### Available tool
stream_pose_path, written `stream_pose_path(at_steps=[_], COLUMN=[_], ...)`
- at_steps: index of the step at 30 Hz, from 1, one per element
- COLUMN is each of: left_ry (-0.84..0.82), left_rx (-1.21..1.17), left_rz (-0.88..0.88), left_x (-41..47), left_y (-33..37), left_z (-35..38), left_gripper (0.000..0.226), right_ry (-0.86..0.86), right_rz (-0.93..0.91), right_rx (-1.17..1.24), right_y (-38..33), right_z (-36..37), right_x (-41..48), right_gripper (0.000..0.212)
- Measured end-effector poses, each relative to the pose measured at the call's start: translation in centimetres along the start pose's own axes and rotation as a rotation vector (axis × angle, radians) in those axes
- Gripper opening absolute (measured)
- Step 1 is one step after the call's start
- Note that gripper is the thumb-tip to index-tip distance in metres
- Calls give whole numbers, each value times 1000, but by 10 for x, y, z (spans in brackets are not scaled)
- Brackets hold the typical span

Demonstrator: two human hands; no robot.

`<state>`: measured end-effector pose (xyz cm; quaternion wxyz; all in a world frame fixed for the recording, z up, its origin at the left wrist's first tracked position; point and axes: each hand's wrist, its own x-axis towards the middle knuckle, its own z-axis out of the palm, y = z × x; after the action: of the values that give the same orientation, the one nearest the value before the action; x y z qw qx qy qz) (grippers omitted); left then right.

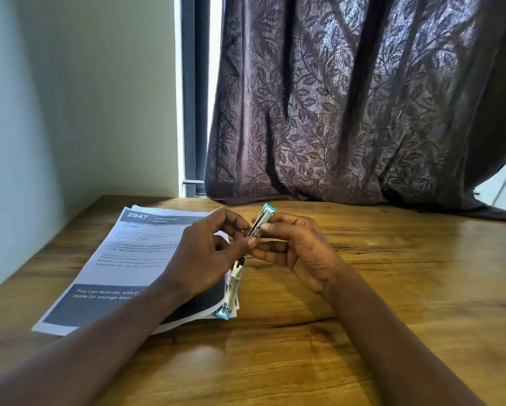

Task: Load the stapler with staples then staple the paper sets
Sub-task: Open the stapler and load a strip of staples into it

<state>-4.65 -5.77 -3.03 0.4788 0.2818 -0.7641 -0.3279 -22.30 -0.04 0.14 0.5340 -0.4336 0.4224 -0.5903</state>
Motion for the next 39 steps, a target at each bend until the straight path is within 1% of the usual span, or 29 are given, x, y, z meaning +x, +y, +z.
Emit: stream_pose_path(at_steps=[3,6,8,10,12,14,15,18,20,22,25,27,29,32,34,36,38,39], left_ry=[-1,8,15,19,21,-1,-26,-111,-176,-241,-310,-301,-204,-62,0,36,29,14], left_rx=[39,41,35,18,-19,-79,-94,-113,-139,-140,-111,-104,-120,-218,-221,-219,-209,-187], left_rz=[6,-3,-8,-12,-19,-12,4,54,102,133,122,121,98,-37,-79,-107,-121,-118], left_x=[-1,-1,-1,-1,-1,-1,-1,-1,-1,0,2,1,0,-1,1,3,3,3], left_y=[0,-1,0,1,2,5,6,11,14,13,7,5,5,5,2,0,-1,-2], left_z=[0,-1,-1,0,1,2,1,1,1,0,-2,0,4,5,3,-1,-3,-3], left_gripper=[20,20,20,19,18,15,20,52,60,56,41,38,33,28,22,21,23,24], right_ry=[-15,-11,-13,-13,15,62,87,178,230,262,294,311,298,219,154,90,43,46], right_rz=[5,2,-4,-26,-55,-79,-87,-97,-91,-71,-49,-73,-96,-145,-206,-262,-305,-333], right_rx=[-6,-10,-25,-68,-96,-74,-47,71,112,113,153,177,95,-129,-275,-390,-490,-558], right_y=[-2,-1,-1,0,2,3,4,3,3,6,8,7,6,9,13,19,24,26], right_z=[0,-1,-2,-2,-1,-2,-3,-8,-12,-14,-16,-18,-17,-9,-3,3,6,6], right_x=[-2,-2,-2,-1,1,3,5,7,9,11,15,14,12,6,5,5,5,5], right_gripper=[37,39,36,29,21,21,21,15,21,24,19,19,24,23,27,27,29,33])
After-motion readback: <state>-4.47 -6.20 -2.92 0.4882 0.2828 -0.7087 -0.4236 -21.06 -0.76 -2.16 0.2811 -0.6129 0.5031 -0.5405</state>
